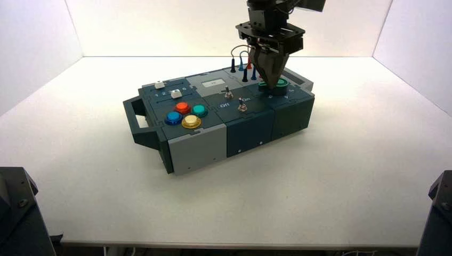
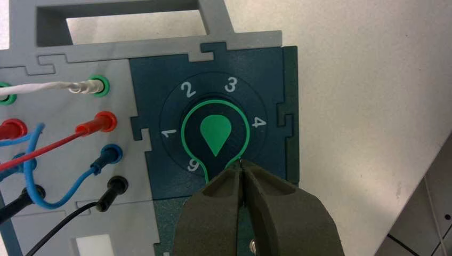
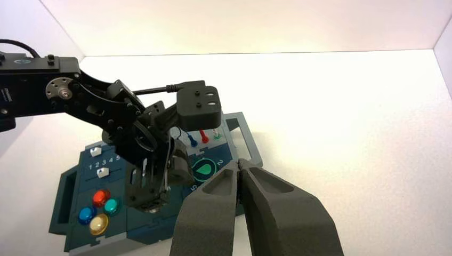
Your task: Turn the knob to position 1.
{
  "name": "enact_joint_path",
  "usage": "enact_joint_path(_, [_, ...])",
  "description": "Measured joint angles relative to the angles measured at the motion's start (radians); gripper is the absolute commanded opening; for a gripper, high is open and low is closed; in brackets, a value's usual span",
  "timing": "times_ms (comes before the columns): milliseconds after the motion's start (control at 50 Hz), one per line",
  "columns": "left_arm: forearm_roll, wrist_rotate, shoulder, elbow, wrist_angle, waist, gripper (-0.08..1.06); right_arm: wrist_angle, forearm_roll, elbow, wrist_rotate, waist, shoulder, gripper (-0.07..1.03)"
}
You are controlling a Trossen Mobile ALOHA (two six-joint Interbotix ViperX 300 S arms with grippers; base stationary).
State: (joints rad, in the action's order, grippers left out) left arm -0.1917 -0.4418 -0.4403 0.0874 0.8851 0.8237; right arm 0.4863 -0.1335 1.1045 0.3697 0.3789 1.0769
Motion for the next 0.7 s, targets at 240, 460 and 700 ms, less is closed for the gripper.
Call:
enact_joint_path(240, [0.005, -0.002, 0.0, 0.009, 0.0, -0.018, -0.03, 0.0, 0.0, 0.0, 0.0, 0.0, 0.0, -0.02])
enact_joint_path(460, [0.006, -0.002, 0.0, 0.011, -0.002, -0.018, -0.03, 0.0, 0.0, 0.0, 0.0, 0.0, 0.0, -0.02])
enact_joint_path(700, [0.008, -0.008, 0.0, 0.011, -0.002, -0.02, -0.03, 0.002, 0.002, 0.0, 0.002, 0.0, 0.0, -0.02])
